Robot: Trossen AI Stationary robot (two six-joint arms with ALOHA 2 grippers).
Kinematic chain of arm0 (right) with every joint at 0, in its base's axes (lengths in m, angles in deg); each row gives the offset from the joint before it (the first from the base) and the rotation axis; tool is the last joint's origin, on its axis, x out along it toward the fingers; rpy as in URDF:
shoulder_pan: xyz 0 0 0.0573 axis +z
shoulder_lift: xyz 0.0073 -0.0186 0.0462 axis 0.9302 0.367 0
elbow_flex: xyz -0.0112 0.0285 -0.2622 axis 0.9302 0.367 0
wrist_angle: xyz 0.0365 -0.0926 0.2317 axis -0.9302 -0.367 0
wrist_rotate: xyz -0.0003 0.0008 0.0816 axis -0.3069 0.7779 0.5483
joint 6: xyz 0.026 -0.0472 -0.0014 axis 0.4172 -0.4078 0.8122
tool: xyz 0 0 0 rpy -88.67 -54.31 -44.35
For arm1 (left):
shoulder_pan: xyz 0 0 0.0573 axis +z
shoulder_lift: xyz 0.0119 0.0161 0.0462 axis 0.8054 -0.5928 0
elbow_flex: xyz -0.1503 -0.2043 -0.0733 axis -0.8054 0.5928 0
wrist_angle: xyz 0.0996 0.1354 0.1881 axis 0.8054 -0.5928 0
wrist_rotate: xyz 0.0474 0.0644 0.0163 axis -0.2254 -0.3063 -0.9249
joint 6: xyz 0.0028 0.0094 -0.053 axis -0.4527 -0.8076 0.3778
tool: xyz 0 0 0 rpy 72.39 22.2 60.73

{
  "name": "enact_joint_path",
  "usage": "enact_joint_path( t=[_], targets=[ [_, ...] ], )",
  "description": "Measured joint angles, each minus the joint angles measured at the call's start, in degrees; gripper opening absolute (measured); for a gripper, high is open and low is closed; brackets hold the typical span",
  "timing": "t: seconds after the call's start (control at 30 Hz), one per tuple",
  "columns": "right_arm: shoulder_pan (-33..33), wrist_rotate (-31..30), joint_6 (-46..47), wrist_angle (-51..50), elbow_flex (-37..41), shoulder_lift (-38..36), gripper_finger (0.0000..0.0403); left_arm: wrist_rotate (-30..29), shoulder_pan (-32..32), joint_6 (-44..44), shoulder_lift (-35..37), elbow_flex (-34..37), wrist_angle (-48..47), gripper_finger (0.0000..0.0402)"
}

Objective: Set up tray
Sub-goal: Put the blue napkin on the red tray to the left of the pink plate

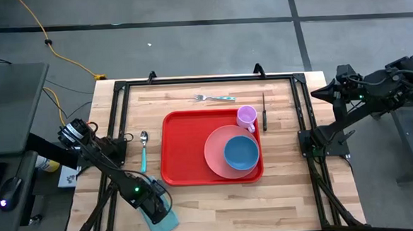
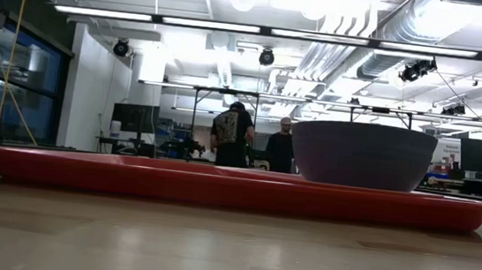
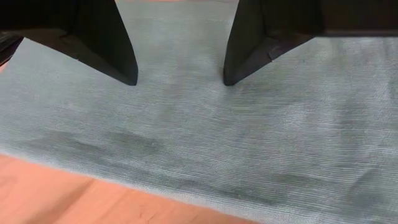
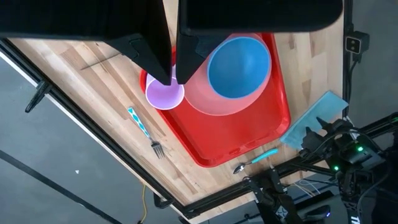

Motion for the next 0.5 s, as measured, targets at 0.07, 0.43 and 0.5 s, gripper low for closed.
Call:
enact_joint_path(
  t=[0.07,0.43,0.5],
  targets=[
    [0.0,0.0,0.0,0.0,0.0,0.0,0.0000,0.0,0.0,0.0,0.0,0.0,-0.1,0.0272],
    [0.0,-0.1,-0.1,0.0,0.0,0.0,0.0000,1.5,2.5,7.4,0.2,-0.2,-2.0,0.0260],
    [0.0,-0.1,-0.1,0.0,0.0,0.0,0.0000,1.4,3.4,8.9,0.2,-1.4,-4.6,0.0267]
  ],
)
